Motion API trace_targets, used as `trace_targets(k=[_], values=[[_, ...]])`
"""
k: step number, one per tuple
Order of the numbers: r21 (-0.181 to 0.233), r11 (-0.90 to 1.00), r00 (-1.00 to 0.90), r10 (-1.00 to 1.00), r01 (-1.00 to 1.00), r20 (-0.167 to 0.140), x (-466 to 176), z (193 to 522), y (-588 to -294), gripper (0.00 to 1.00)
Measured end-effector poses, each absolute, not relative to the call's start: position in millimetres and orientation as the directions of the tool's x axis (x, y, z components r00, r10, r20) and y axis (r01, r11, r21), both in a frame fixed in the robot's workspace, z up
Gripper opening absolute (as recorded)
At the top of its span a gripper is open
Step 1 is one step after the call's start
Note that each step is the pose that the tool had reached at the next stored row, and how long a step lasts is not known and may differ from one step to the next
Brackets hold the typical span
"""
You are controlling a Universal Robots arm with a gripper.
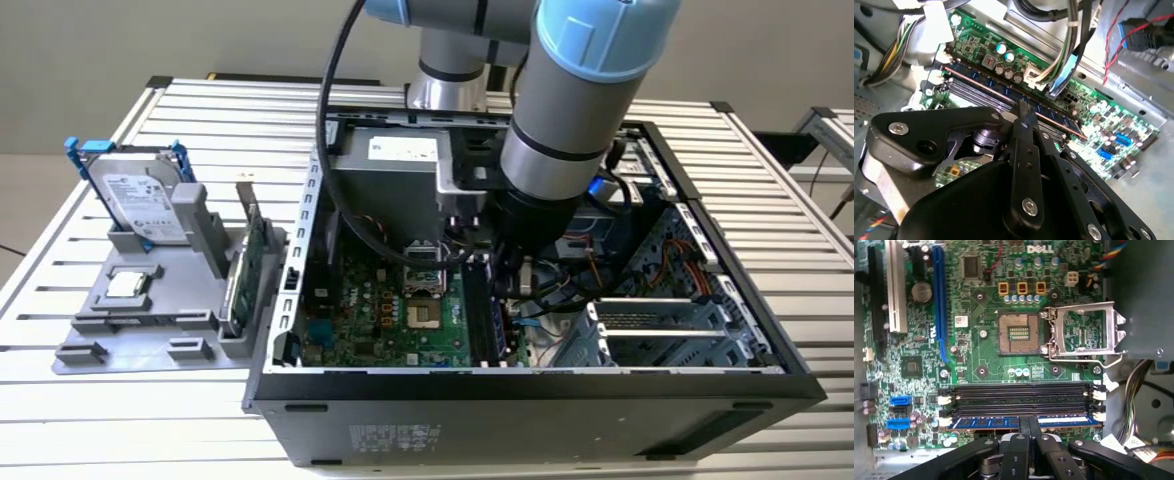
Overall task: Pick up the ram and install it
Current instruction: 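Press down the ram until it locks into place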
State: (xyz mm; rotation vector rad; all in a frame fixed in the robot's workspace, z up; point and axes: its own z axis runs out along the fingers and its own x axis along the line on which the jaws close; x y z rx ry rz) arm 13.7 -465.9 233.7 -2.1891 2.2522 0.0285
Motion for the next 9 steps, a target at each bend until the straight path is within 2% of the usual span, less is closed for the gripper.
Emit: trace_targets(k=[9], values=[[0.013, -0.005, 0.005, -1.000, -1.000, -0.013, 14.0, 233.7, -465.9, 0.00]])
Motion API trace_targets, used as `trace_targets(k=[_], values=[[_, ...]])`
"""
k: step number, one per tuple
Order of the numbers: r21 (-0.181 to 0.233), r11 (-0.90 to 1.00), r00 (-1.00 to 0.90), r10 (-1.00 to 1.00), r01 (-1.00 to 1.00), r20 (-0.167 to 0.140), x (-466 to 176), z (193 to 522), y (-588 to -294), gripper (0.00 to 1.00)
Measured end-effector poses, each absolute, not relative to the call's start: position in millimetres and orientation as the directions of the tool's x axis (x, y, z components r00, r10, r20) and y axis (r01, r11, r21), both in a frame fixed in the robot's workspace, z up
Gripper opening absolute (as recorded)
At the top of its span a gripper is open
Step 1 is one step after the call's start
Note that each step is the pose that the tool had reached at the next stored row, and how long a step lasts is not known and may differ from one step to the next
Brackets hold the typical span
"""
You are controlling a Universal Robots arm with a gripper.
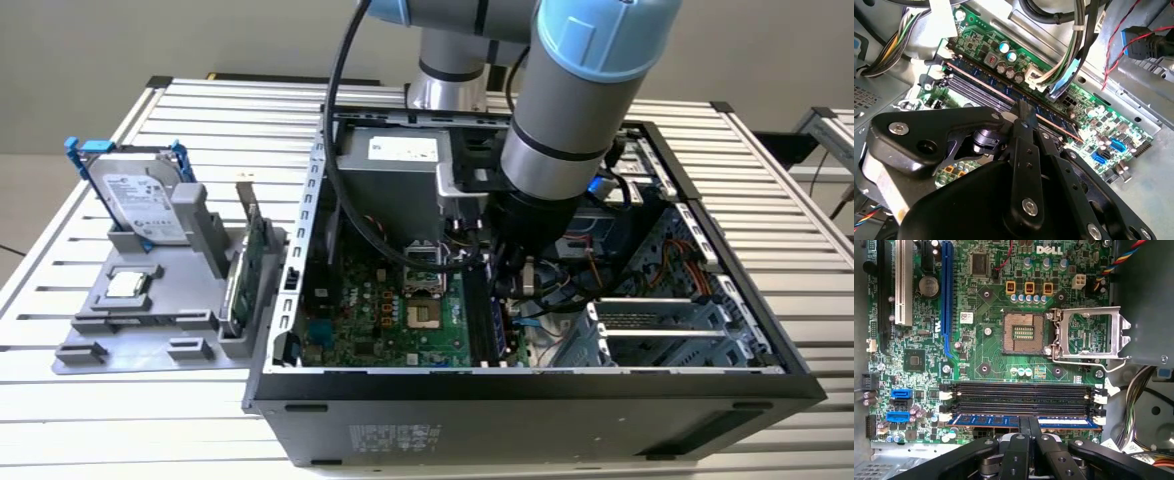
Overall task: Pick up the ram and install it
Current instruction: 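Press down the ram until it locks into place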
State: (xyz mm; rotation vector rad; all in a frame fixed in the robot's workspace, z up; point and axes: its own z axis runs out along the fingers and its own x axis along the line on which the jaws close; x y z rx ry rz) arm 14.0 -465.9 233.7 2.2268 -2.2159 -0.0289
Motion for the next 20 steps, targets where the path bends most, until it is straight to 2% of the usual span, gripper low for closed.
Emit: trace_targets(k=[20], values=[[0.013, -0.005, 0.005, -1.000, -1.000, -0.013, 14.2, 225.0, -465.9, 0.00]])
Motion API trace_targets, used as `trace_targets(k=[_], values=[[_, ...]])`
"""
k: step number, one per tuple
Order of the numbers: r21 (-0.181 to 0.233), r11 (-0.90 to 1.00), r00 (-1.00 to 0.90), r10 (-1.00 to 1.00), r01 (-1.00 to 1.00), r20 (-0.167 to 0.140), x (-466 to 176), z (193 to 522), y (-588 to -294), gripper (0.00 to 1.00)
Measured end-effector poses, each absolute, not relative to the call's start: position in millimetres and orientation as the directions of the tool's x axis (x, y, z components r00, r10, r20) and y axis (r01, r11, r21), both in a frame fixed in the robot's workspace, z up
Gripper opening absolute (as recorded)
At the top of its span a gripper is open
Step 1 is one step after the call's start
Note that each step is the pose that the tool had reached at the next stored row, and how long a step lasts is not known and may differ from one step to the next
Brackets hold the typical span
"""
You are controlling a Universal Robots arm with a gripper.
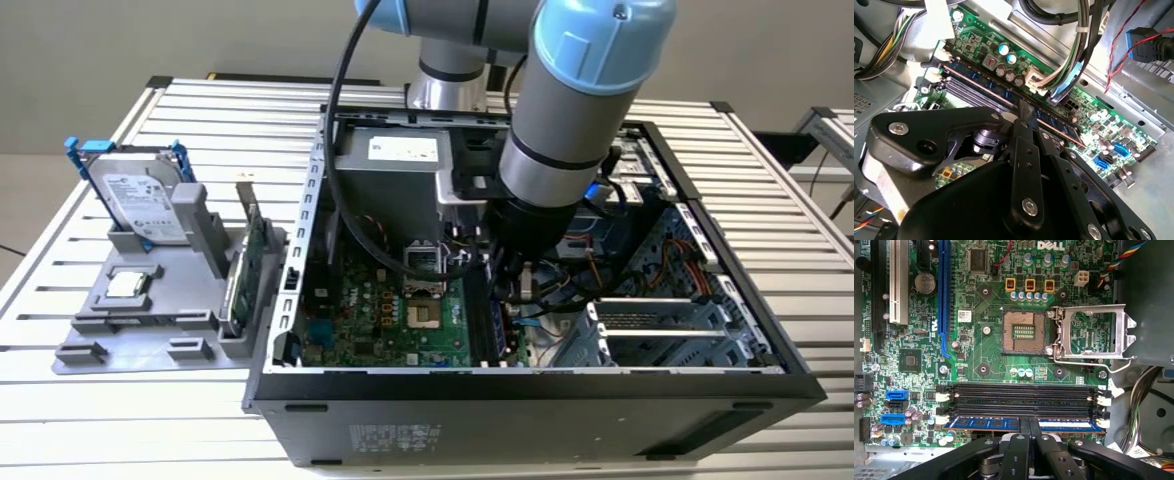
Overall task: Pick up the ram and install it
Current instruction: 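Press down the ram until it locks into place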
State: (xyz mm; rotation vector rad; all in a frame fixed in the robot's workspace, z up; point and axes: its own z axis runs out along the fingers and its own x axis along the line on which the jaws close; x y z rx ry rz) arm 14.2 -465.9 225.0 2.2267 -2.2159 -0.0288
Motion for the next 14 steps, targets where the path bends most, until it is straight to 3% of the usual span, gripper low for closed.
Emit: trace_targets(k=[14], values=[[0.013, -0.005, 0.005, -1.000, -1.000, -0.013, 14.1, 219.2, -465.9, 0.00]])
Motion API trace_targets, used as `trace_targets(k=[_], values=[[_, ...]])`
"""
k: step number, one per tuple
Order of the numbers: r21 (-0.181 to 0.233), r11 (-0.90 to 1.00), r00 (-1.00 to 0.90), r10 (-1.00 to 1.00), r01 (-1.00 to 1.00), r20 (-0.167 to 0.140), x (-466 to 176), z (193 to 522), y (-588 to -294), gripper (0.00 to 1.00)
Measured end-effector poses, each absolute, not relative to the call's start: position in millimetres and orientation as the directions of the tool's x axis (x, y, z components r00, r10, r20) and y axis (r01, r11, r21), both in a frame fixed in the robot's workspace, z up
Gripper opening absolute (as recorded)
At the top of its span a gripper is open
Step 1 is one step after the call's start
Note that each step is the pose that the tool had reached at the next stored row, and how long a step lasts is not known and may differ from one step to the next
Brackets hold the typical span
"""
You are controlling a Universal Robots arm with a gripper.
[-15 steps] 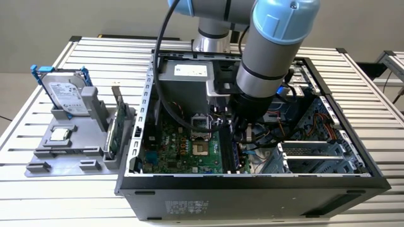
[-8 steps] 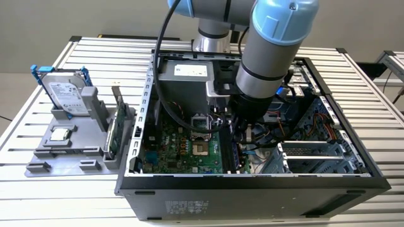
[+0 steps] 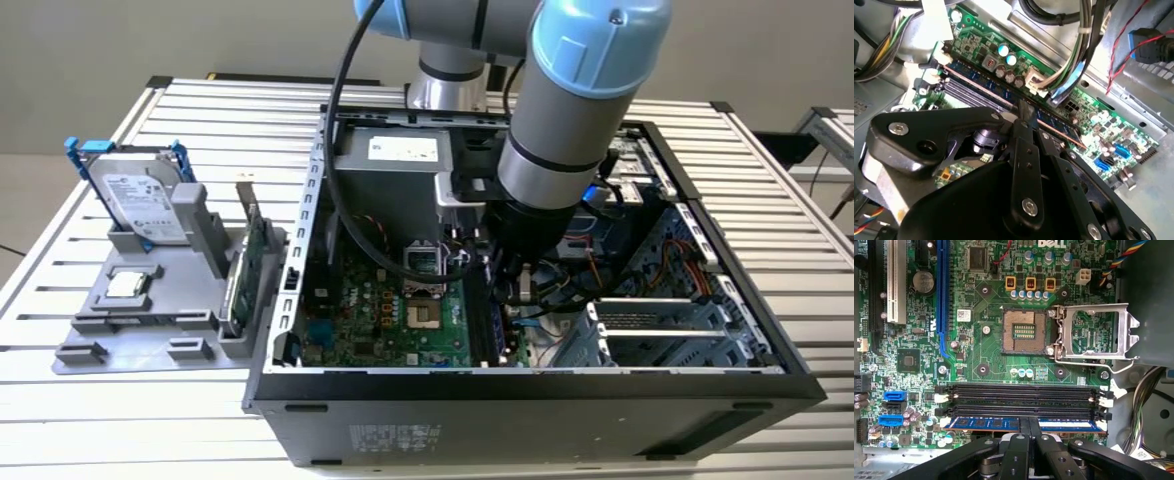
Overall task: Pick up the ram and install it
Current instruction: 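Press down the ram until it locks into place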
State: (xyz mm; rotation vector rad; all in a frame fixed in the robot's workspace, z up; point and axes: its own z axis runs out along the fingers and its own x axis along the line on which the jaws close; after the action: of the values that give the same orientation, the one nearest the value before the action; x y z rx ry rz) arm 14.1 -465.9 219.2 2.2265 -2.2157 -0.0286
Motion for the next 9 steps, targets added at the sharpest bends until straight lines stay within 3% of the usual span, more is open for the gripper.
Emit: trace_targets(k=[9], values=[[0.013, -0.005, 0.005, -1.000, -1.000, -0.013, 14.2, 218.3, -465.9, 0.00]])
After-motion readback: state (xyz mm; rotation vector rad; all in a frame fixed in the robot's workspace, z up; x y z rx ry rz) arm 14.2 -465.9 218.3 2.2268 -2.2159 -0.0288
